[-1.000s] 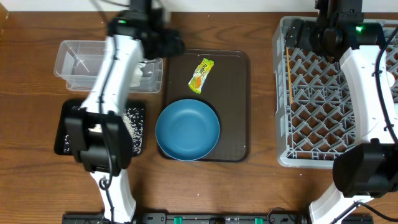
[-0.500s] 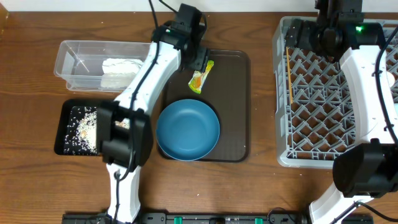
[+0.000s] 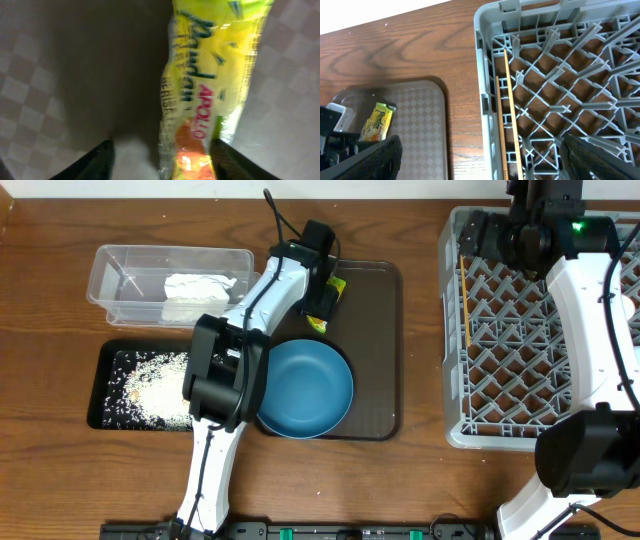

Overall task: Sort waste into correct bins and load items into the dishwasher rack
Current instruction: 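Reach the left gripper back and grasp the yellow snack wrapper, then carry the wrapper left and drop it into the clear bin, then retract the left arm and reach the right gripper to the blue plate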

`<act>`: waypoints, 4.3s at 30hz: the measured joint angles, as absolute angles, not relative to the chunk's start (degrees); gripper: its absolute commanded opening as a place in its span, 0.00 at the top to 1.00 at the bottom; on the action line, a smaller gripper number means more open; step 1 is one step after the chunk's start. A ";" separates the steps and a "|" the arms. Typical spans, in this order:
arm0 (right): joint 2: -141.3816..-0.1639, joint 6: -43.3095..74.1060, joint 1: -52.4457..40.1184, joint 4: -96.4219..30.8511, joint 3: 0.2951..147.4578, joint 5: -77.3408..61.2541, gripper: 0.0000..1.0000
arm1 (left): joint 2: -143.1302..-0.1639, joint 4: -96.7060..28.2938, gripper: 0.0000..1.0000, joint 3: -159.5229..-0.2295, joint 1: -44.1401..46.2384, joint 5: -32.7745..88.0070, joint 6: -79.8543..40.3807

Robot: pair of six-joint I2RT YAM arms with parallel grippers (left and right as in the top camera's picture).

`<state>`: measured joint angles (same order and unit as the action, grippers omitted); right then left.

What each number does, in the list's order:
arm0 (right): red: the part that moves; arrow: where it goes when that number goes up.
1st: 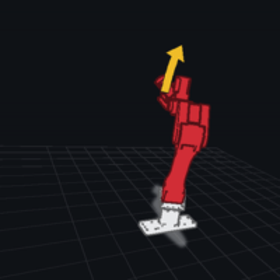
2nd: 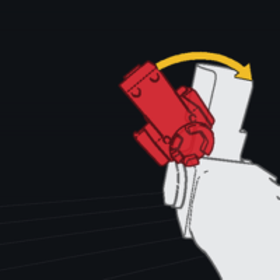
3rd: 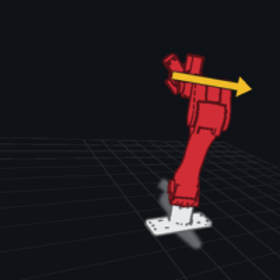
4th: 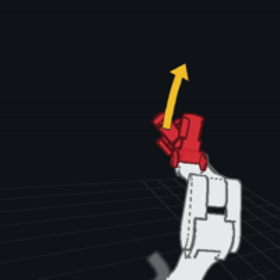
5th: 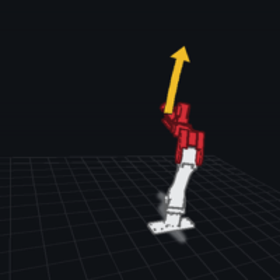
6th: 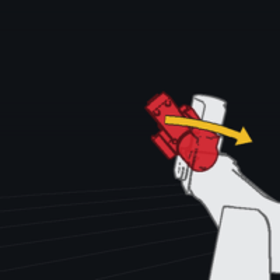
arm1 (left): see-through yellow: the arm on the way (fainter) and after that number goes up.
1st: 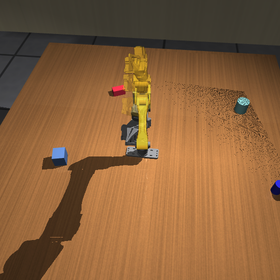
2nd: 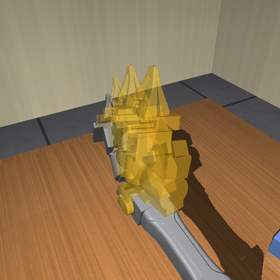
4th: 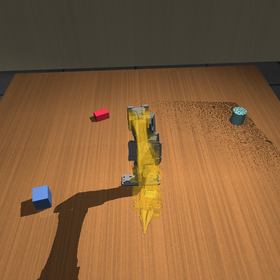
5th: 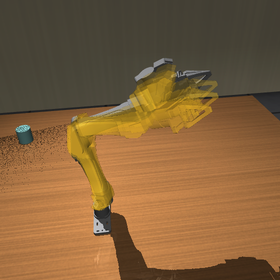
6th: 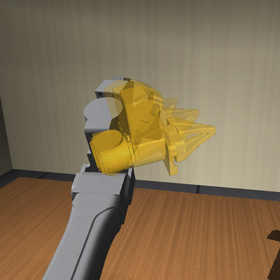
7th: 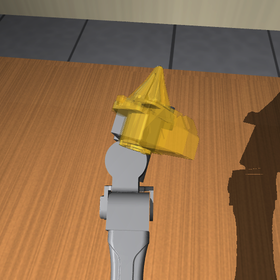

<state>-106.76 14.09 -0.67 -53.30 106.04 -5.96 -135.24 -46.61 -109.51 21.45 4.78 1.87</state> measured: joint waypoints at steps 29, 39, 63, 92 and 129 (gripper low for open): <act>-106.76 14.09 -0.67 -53.30 106.04 -5.96 0.01 | -110.21 -51.05 0.94 -110.02 5.21 -9.04 -36.62; -106.76 14.09 -0.67 -53.30 106.04 -5.96 0.01 | -113.27 -52.56 0.47 -106.72 -6.31 -5.93 -55.31; -106.76 14.09 -0.67 -53.30 106.04 -5.96 0.01 | -99.00 -55.88 0.36 -106.39 -5.43 11.75 -35.68; -106.76 17.91 -3.07 -50.02 106.04 -31.33 0.04 | -91.24 -69.49 0.13 -106.41 -30.65 -2.98 -42.19; -127.13 -4.01 -63.72 -58.70 105.91 -2.37 0.41 | -91.24 -69.65 0.12 -106.41 -30.65 -3.01 -42.19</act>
